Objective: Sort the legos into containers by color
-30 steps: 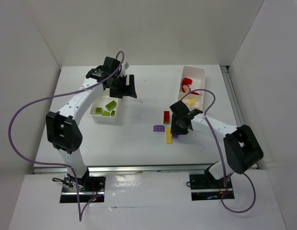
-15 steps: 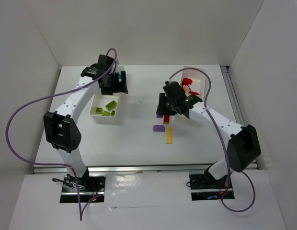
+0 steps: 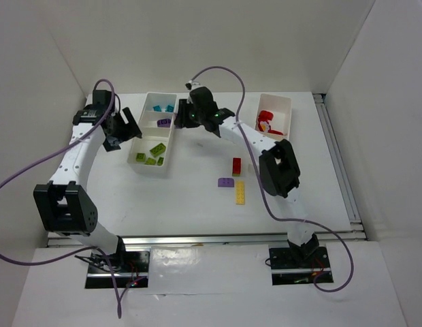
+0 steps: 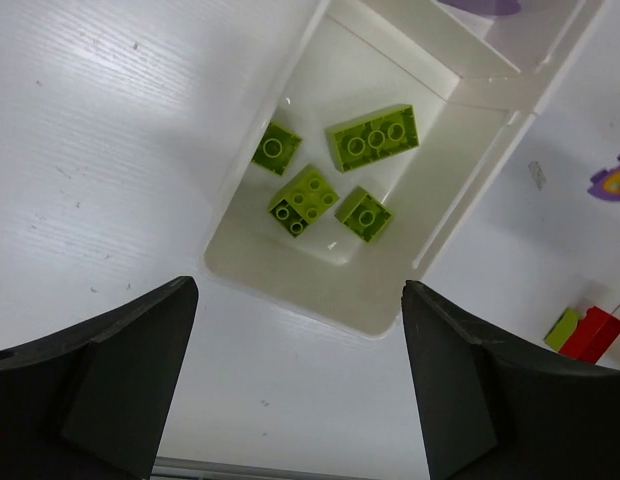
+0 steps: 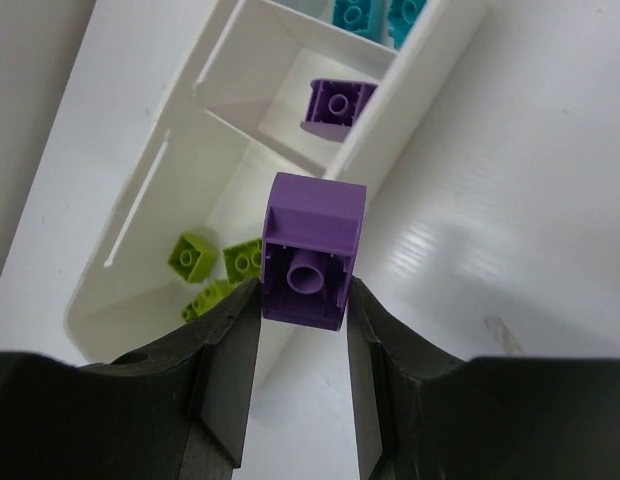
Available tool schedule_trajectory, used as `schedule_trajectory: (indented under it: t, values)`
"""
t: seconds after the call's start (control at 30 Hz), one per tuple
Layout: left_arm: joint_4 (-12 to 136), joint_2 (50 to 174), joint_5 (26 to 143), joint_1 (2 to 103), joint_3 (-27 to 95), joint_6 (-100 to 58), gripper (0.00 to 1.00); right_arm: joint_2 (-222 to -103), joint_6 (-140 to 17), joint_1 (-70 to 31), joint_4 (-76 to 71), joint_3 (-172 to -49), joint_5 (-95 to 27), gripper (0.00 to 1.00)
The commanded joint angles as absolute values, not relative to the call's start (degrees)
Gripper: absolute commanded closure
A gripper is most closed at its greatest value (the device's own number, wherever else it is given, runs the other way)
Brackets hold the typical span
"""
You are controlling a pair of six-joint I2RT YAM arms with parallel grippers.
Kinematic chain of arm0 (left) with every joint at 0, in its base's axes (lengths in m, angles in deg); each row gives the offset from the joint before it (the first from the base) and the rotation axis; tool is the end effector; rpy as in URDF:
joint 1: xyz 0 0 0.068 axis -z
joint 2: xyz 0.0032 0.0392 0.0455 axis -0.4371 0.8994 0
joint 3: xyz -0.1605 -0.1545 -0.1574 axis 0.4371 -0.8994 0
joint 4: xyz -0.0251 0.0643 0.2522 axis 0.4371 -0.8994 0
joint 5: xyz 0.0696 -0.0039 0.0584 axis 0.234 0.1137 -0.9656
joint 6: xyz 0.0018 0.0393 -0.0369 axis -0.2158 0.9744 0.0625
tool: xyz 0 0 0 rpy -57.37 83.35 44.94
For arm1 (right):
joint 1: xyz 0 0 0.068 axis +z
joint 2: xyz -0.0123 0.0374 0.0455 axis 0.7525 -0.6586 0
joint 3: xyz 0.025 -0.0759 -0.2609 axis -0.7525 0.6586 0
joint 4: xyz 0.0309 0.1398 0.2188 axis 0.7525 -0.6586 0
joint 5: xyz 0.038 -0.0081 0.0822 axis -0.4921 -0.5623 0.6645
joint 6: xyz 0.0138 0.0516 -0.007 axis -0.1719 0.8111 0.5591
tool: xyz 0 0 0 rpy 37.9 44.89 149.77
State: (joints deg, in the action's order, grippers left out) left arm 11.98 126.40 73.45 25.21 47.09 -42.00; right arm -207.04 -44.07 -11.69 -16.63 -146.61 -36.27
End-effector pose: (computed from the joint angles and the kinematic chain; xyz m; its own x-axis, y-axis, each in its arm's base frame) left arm 0.3350 0.0057 0.3322 -0.6413 -0.5513 -0.5336 -0.4642 0.8325 -0.3023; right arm 0.4152 0.3183 0.2736 -0.6231 0.0427 -0.7810 -0.4487 0.7984 0.4016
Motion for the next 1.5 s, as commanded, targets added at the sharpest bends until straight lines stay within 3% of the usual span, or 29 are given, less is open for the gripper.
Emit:
schedule_trajectory:
  t: [0.0,0.13,0.27,0.47,0.57,0.6,0.7,0.77,0.83,0.87,0.9,1.0,1.1,1.2,1.37,1.47]
  values:
    - [12.6,124.3,75.1,24.2,46.1,-43.4,0.06,-211.6,-45.5,-10.2,-10.8,-156.7,-34.1,0.71]
    - [12.6,123.2,75.6,22.9,45.6,-43.4,0.06,-218.8,-45.5,-9.7,-11.4,-165.4,-32.8,0.71]
    - [13.1,122.6,76.2,22.9,45.6,-43.4,0.06,-221.1,-45.0,-8.6,-4.4,-162.9,-33.5,0.7]
    - [13.1,120.4,77.4,22.4,42.7,-44.0,0.06,-229.0,-43.8,-8.6,-3.0,-172.3,-36.9,0.67]
    - [13.1,119.0,78.6,22.4,42.1,-44.0,0.06,-231.3,-43.2,-8.6,-1.9,-175.3,-36.9,0.41]
    - [13.1,118.4,78.6,21.9,42.1,-43.5,0.06,-232.1,-43.2,-8.6,-2.5,-176.9,-36.9,0.27]
    - [13.1,118.4,78.6,21.9,42.1,-43.5,0.06,-231.0,-43.7,-8.6,-2.6,-177.5,-36.9,0.2]
    - [13.1,118.4,79.2,21.9,42.1,-43.0,0.06,-225.7,-44.8,-8.6,-1.3,-171.7,-37.5,0.19]
    - [13.8,118.4,80.5,21.9,42.1,-42.3,0.06,-221.5,-46.5,-8.6,-0.7,-167.9,-38.8,0.24]
    - [13.8,118.4,80.5,21.9,41.6,-41.8,0.06,-217.3,-47.0,-8.6,-0.7,-163.8,-39.5,0.28]
    - [13.8,118.4,80.5,21.9,41.6,-41.7,0.06,-215.2,-47.6,-8.6,-0.7,-161.7,-40.7,0.41]
    - [14.9,118.4,81.2,24.2,41.6,-39.0,0.06,-205.7,-48.7,-8.6,-0.7,-151.5,-42.6,0.58]
    - [15.8,120.4,82.6,29.8,43.5,-34.9,0.07,-194.2,-48.7,-9.2,-0.7,-137.5,-46.5,0.61]
    - [15.8,124.0,84.5,38.3,46.0,-32.2,0.07,-181.8,-48.7,-10.7,-2.5,-121.8,-51.6,0.61]
    - [15.8,131.0,86.8,51.2,48.3,-25.8,0.06,-165.9,-45.6,-16.1,-14.9,-105.8,-56.6,0.33]
    - [17.4,136.5,89.5,56.5,49.1,-22.2,0.05,-158.2,-42.6,-19.4,-23.5,-99.5,-59.3,0.31]
